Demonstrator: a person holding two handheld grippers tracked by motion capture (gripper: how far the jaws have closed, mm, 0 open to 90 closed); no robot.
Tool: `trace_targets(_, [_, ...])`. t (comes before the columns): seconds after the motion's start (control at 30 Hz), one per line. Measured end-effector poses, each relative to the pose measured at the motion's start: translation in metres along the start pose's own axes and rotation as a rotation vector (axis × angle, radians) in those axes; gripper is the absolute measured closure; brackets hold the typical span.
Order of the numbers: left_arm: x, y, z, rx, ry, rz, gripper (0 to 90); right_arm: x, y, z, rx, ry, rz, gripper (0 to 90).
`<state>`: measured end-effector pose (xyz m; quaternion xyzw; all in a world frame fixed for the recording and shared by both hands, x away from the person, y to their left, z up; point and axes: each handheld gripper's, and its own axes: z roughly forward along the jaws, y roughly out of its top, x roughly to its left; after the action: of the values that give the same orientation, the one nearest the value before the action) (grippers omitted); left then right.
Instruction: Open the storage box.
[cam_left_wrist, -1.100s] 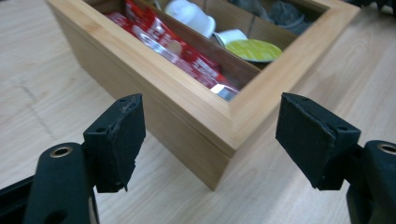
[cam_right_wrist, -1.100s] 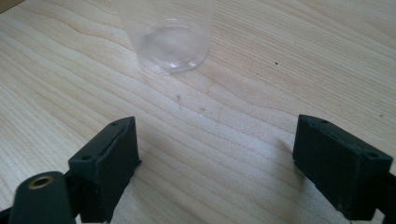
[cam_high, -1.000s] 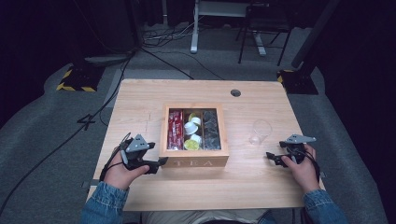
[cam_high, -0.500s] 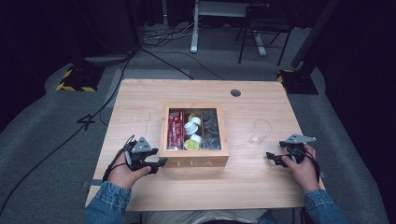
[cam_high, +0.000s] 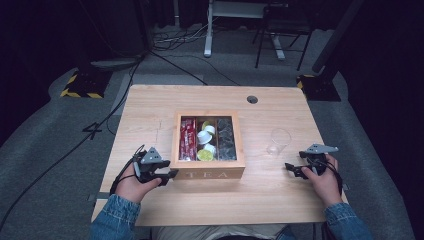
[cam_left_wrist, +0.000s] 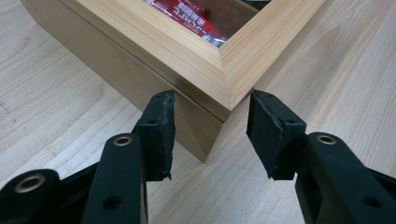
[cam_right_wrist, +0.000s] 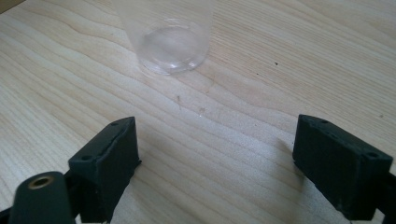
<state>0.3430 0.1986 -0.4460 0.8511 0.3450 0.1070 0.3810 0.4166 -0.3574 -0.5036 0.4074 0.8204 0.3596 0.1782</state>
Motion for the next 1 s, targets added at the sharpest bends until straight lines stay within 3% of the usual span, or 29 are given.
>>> trace_targets(0.33, [0.000, 0.003, -0.003, -0.002, 0.003, 0.043, 54.9, 0.001, 0.000, 0.001, 0.002, -0.004, -0.002, 13.8])
trace_targets(0.53, [0.000, 0.006, -0.005, -0.014, 0.000, 0.041, 54.9, 0.002, 0.003, -0.003, 0.016, -0.001, 0.011, 19.7])
trace_targets(0.7, [0.001, 0.010, -0.009, -0.028, -0.011, 0.036, 54.8, 0.004, 0.010, -0.015, -0.019, 0.020, 0.048, 18.9])
trace_targets(1.0, [0.004, 0.018, -0.018, -0.078, -0.005, 0.032, 54.8, 0.020, 0.033, -0.041, -0.087, 0.018, -0.011, 21.6])
